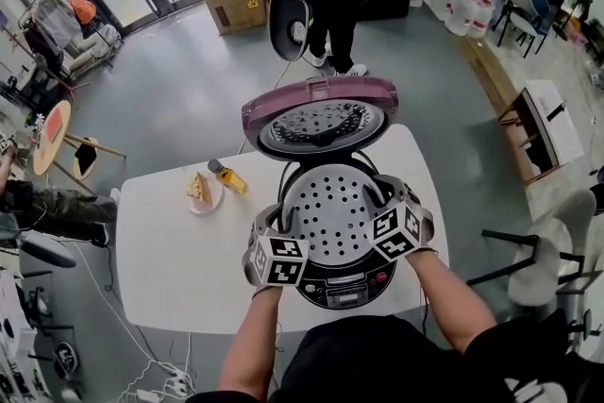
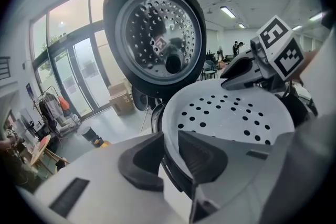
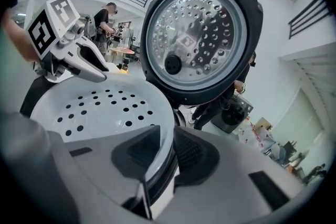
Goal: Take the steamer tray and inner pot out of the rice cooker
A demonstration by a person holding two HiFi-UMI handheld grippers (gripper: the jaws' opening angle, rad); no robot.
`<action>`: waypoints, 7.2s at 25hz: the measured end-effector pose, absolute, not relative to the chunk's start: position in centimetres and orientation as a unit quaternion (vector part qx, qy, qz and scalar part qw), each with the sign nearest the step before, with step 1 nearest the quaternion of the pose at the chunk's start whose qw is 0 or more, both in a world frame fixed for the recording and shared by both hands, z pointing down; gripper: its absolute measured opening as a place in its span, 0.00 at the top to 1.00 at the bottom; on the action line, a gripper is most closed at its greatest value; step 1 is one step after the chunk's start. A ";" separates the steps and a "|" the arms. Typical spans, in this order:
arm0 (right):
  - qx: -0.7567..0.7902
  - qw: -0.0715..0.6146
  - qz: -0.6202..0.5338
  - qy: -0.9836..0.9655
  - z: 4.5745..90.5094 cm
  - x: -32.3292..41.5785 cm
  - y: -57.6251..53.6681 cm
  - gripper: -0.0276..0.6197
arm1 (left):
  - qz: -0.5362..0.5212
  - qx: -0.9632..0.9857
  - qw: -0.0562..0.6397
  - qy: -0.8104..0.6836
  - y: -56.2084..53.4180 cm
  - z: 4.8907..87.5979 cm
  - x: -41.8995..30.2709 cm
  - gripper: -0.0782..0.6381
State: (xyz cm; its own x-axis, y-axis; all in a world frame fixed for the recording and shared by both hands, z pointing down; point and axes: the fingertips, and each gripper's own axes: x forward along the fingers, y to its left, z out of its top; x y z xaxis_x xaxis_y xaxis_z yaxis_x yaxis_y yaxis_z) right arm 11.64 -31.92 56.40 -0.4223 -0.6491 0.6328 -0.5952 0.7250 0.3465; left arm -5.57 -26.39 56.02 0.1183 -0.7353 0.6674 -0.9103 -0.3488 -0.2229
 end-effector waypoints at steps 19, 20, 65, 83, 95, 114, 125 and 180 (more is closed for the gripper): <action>0.381 0.314 -0.098 -0.864 46.1 10.9 -31.0 0.85 | 0.322 0.723 0.048 -0.609 -24.6 46.0 -6.0 0.78; 0.379 0.311 -0.103 -0.865 45.7 10.4 -30.8 0.85 | 0.317 0.721 0.047 -0.615 -24.3 45.7 -6.5 0.78; 0.266 0.373 -0.078 -0.886 62.3 -38.0 -19.9 0.85 | 0.331 0.648 0.156 -0.667 -10.4 61.4 -53.3 0.78; 0.232 0.388 -0.045 -0.891 72.5 -44.4 -20.6 0.81 | 0.361 0.600 0.207 -0.683 -10.8 71.1 -59.8 0.79; 0.256 0.251 -0.071 -0.931 56.2 -40.8 -17.8 0.61 | 0.235 0.596 0.165 -0.750 -8.9 59.1 -57.6 0.36; 0.376 0.227 -0.087 -0.894 42.2 -13.4 -19.3 0.56 | 0.117 0.766 0.124 -0.619 -16.9 44.6 -27.8 0.32; 0.437 0.230 0.028 -0.869 44.4 3.7 -22.2 0.55 | 0.100 0.830 0.228 -0.499 -19.2 46.8 -12.4 0.32; 0.207 0.058 0.651 -0.728 56.5 16.3 -25.7 0.76 | -0.104 0.688 0.629 -0.347 -19.7 54.3 -3.5 0.50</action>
State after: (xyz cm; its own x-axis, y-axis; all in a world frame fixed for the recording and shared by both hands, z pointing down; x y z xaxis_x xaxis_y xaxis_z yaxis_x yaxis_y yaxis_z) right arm 16.28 -25.66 56.45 -0.9073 -0.2266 0.3543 -0.3771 0.0653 -0.9239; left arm -3.46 -19.67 54.33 0.7379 -0.6076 0.2938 -0.3466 0.0323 0.9374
